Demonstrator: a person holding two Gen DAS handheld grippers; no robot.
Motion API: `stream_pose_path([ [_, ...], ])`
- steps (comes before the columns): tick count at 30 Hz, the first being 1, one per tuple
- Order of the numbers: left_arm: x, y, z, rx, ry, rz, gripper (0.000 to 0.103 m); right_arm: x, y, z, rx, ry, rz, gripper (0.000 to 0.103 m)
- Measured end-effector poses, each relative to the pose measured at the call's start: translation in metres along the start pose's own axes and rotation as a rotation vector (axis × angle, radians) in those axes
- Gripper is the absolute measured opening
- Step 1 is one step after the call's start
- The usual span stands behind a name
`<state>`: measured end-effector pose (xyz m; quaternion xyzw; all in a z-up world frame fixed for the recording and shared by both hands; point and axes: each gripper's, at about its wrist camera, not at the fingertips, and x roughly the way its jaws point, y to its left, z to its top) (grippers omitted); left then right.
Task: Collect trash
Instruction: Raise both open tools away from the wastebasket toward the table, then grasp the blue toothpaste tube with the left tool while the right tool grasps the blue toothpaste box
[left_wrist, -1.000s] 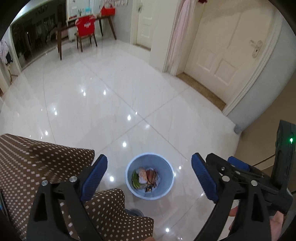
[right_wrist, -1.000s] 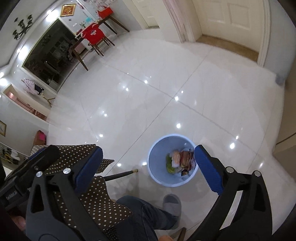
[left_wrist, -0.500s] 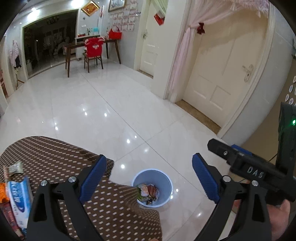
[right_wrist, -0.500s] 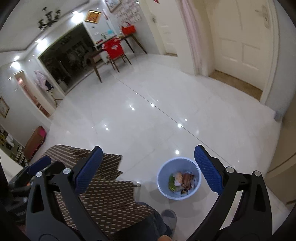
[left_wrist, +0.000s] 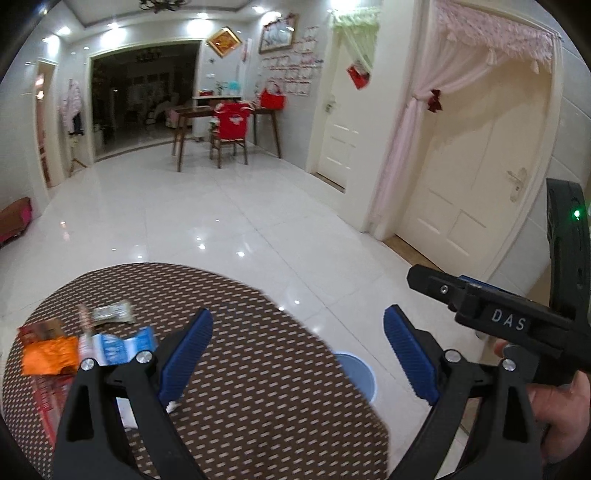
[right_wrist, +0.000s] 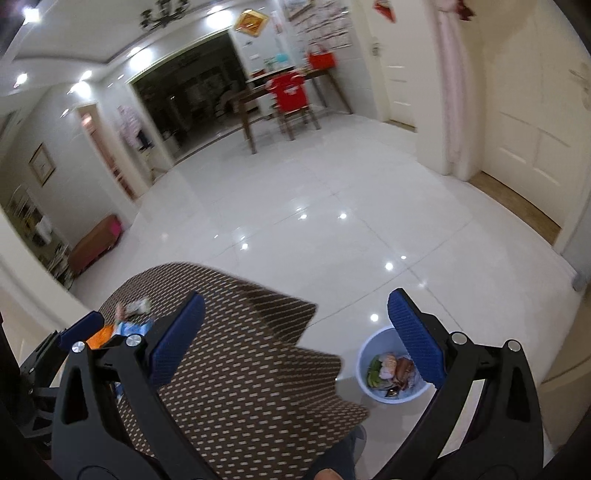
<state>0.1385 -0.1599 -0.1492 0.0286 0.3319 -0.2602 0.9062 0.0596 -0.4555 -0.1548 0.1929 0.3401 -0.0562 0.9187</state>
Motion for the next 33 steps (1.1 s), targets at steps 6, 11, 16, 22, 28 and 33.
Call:
stream_pose_path([
  [6,-0.028,0.045,-0.015,-0.059,-0.025,0.087,0.092,0.021,0.058,-0.017,-0.110,0.057,0.087,0.097],
  [11,-0.047,0.089,-0.029,-0.108,-0.024,0.159,0.092,0.041,0.100,-0.030,-0.181,0.108,0.139,0.097],
  [16,-0.062,0.125,-0.049,-0.163,-0.018,0.214,0.092,0.058,0.130,-0.044,-0.229,0.149,0.182,0.097],
  [22,-0.072,0.156,-0.068,-0.201,-0.007,0.270,0.092,0.078,0.161,-0.064,-0.265,0.211,0.227,0.097],
  [28,-0.075,0.177,-0.090,-0.227,0.022,0.338,0.092,0.100,0.196,-0.083,-0.331,0.289,0.272,0.097],
  [33,-0.074,0.197,-0.107,-0.272,0.058,0.384,0.092,0.123,0.226,-0.099,-0.382,0.358,0.295,0.097],
])
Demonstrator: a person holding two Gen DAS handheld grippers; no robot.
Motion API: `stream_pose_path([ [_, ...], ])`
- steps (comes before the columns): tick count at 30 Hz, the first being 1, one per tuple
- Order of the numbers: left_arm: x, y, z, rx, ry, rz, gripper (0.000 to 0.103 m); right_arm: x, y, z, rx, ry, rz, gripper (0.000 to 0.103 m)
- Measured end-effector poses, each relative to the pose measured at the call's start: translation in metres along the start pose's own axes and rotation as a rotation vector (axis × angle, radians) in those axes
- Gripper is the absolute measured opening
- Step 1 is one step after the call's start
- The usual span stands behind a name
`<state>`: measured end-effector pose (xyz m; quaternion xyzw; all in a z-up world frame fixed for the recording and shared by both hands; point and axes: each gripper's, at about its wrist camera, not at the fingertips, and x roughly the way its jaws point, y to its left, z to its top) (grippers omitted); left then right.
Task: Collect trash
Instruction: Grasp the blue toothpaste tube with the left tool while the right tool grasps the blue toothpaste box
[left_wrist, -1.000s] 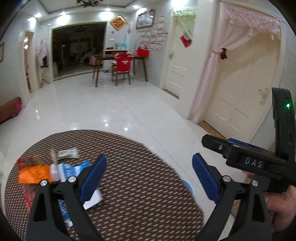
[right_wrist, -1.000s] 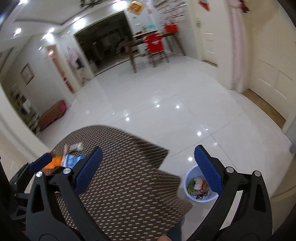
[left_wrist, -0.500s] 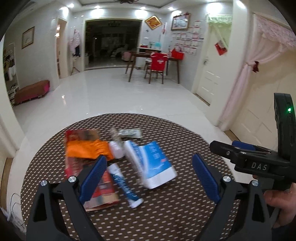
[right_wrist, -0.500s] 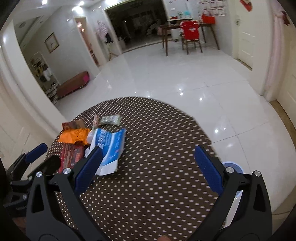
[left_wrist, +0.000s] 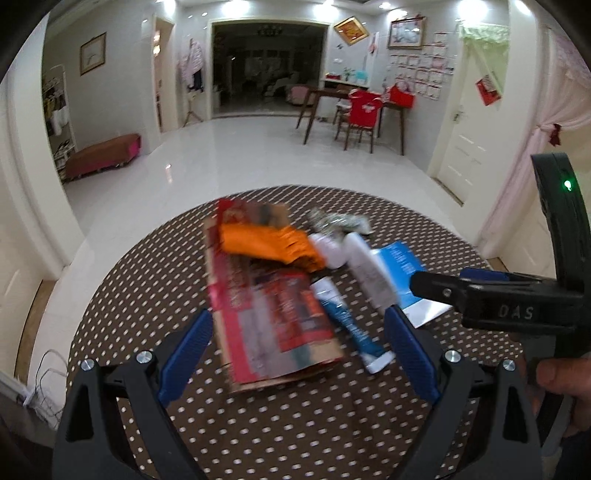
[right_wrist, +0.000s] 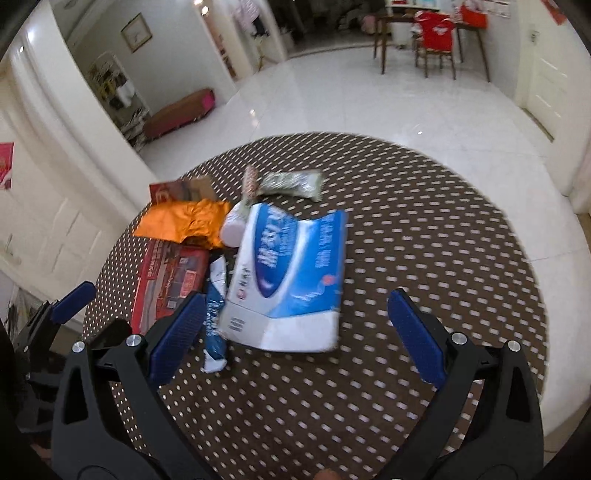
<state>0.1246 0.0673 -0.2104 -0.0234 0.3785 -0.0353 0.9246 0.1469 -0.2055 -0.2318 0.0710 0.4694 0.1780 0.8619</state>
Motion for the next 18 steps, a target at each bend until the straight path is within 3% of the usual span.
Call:
stream_pose_path([
  [6,0.004,0.003,-0.003,0.001,0.010,0.021,0.092,0.043,0.010,0.006,-0.013,0.073,-0.038,0.096],
  [9,0.009,-0.005,0.000,0.023,0.014,0.011,0.092,0.043,0.005,0.003,-0.008,0.044,-0.043,0.069],
  [10,0.012,-0.010,0.000,0.035,0.016,0.006,0.091,0.040,0.001,0.002,0.006,0.045,-0.029,0.066],
  [13,0.023,-0.026,0.000,0.079,0.031,-0.020,0.091,0.031,-0.008,-0.003,0.004,0.039,-0.016,0.064],
  [15,0.033,-0.038,0.000,0.106,0.047,-0.040,0.083,0.022,-0.019,-0.007,0.019,0.027,-0.022,0.064],
  [18,0.046,-0.052,0.000,0.119,0.073,-0.072,0.078,0.009,-0.034,-0.013,0.044,0.006,-0.043,0.064],
])
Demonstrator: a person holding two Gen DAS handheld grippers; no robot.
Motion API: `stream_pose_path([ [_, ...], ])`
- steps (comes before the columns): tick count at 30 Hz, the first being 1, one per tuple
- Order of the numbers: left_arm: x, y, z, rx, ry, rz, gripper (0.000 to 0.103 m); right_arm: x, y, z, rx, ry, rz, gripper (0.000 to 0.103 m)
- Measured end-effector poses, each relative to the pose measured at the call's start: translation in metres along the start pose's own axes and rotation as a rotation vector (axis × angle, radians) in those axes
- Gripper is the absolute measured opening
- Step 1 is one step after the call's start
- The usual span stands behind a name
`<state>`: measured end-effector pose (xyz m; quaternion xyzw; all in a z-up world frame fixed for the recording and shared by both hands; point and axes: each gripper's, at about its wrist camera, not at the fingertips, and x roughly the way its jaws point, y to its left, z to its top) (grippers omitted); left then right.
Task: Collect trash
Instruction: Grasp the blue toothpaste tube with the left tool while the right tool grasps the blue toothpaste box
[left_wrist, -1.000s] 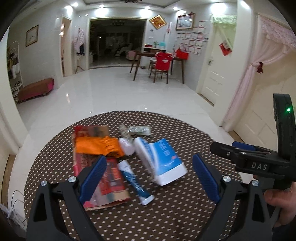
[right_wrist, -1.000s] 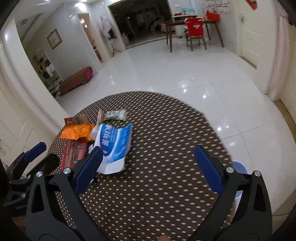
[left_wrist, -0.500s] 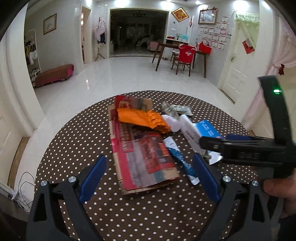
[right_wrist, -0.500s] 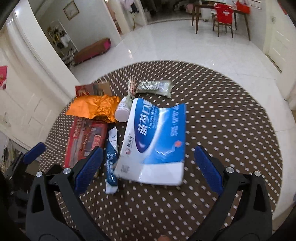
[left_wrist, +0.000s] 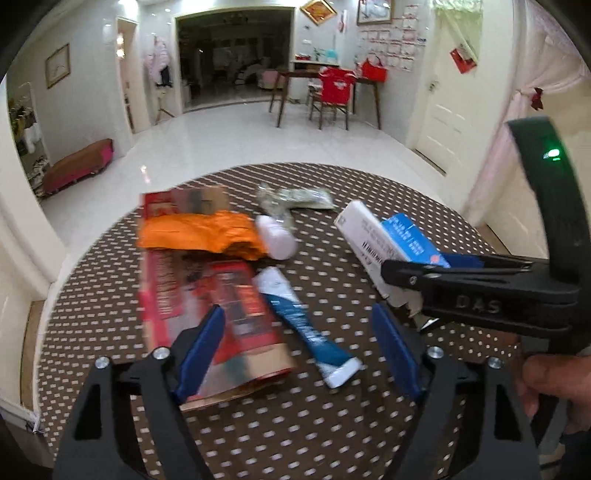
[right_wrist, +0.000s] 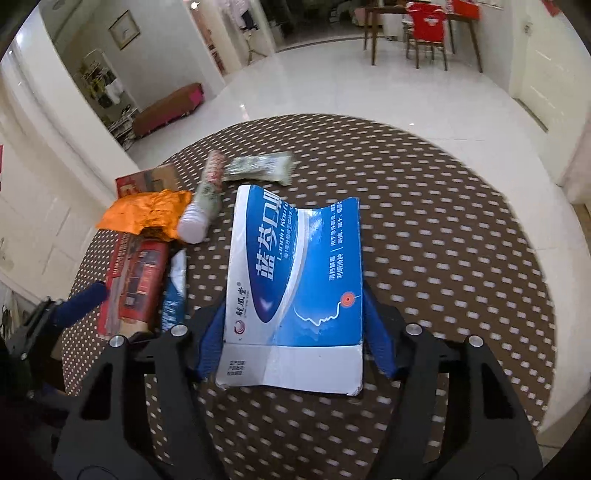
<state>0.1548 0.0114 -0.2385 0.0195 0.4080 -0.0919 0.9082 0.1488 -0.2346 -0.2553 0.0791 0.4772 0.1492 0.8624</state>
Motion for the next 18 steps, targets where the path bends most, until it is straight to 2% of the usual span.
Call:
stream_pose_path([
  [3,0.016,-0.011,-0.001,0.013,0.024,0.003,0.076,-0.012,-0.015,-0.004,0.020,-0.012,-0.005,0.064],
  [6,0.025,-0.018,-0.005,0.039,0.031,0.042,0.076,-0.019,-0.025,-0.005,0.025,-0.018,-0.005,0.065],
  [12,0.021,-0.013,-0.012,0.069,0.039,0.067,0.072,-0.021,-0.027,-0.009,0.023,-0.020,0.011,0.065],
  [15,0.018,-0.010,-0.012,0.069,0.046,0.053,0.071,-0.020,-0.026,-0.010,0.027,-0.020,0.022,0.065],
  [16,0.018,-0.012,-0.010,0.072,0.048,0.044,0.068,-0.019,-0.026,-0.009,0.029,-0.020,0.023,0.065],
  [17,0.020,-0.015,-0.008,0.072,0.067,0.010,0.058,-0.019,-0.026,-0.010,0.035,-0.022,0.026,0.065],
  [18,0.023,-0.012,-0.005,0.064,0.085,-0.020,0.052,-0.020,-0.027,-0.010,0.041,-0.025,0.028,0.065],
])
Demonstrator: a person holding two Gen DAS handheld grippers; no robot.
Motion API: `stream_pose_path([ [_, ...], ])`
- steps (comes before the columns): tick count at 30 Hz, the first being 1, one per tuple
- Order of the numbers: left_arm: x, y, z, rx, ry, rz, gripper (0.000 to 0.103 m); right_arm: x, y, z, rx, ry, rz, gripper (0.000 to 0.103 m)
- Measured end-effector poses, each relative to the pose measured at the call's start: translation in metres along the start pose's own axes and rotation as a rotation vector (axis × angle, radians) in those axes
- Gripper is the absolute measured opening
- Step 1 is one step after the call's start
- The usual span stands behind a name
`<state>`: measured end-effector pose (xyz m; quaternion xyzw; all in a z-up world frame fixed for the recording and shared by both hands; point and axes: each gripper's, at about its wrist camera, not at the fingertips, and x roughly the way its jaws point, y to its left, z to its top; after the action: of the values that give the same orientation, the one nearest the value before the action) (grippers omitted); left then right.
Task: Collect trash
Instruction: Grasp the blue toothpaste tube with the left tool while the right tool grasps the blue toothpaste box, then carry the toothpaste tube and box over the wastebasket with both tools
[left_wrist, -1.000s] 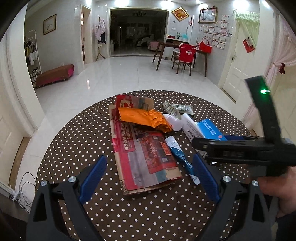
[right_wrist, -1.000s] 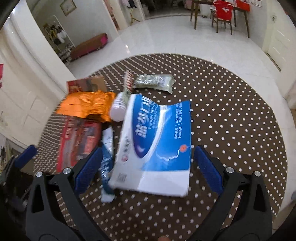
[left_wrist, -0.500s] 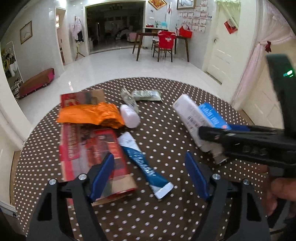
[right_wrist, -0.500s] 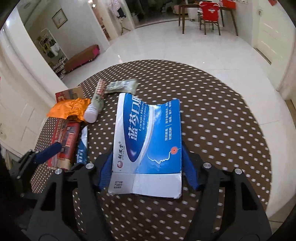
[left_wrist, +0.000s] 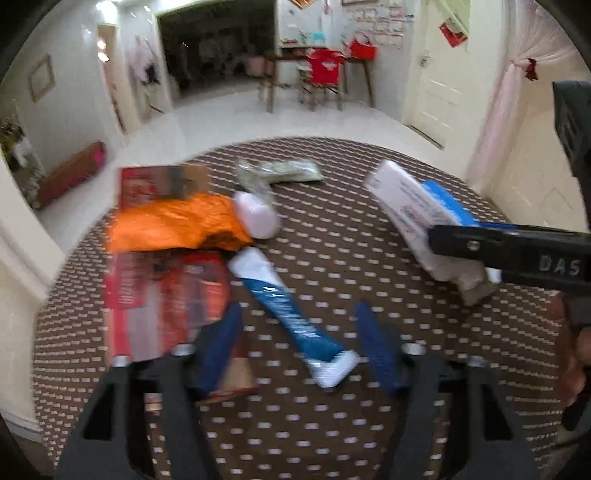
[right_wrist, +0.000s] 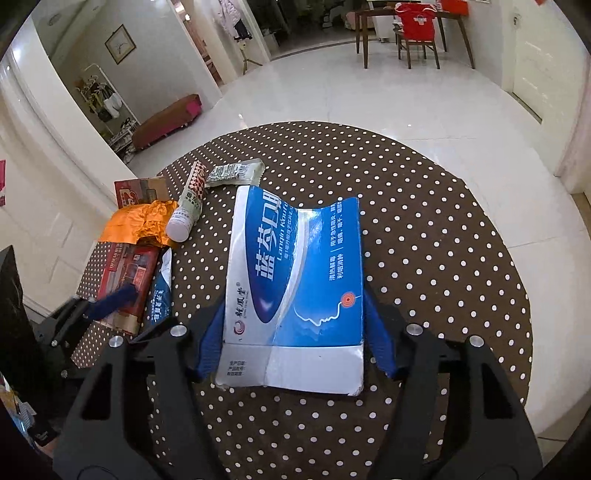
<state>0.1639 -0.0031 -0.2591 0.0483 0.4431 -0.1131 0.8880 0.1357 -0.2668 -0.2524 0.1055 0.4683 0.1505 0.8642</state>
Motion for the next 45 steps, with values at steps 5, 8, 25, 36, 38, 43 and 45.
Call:
stream_pose_path([
  [5,0.010,-0.011,-0.001,-0.002,0.012,0.037,0.054,-0.010,-0.004,0.000,0.004,-0.015,-0.005,0.065],
  [8,0.012,-0.009,0.001,-0.024,0.012,0.053,0.054,-0.014,-0.007,0.000,-0.002,-0.017,-0.010,0.065],
  [25,-0.005,-0.016,0.011,-0.018,-0.038,-0.103,0.008,-0.038,-0.025,-0.005,0.045,-0.074,-0.026,0.065],
  [36,-0.024,-0.088,0.072,0.103,-0.136,-0.186,0.008,-0.093,-0.065,0.004,0.114,-0.200,-0.076,0.065],
  [38,-0.026,-0.106,0.078,0.127,-0.148,-0.206,0.008,-0.105,-0.076,0.003,0.137,-0.226,-0.084,0.065],
  [43,-0.024,-0.157,0.094,0.191,-0.155,-0.272,0.008,-0.140,-0.122,-0.003,0.230,-0.297,-0.141,0.065],
  [45,-0.018,-0.178,0.101,0.214,-0.140,-0.304,0.008,-0.150,-0.146,-0.009,0.276,-0.310,-0.173,0.065],
])
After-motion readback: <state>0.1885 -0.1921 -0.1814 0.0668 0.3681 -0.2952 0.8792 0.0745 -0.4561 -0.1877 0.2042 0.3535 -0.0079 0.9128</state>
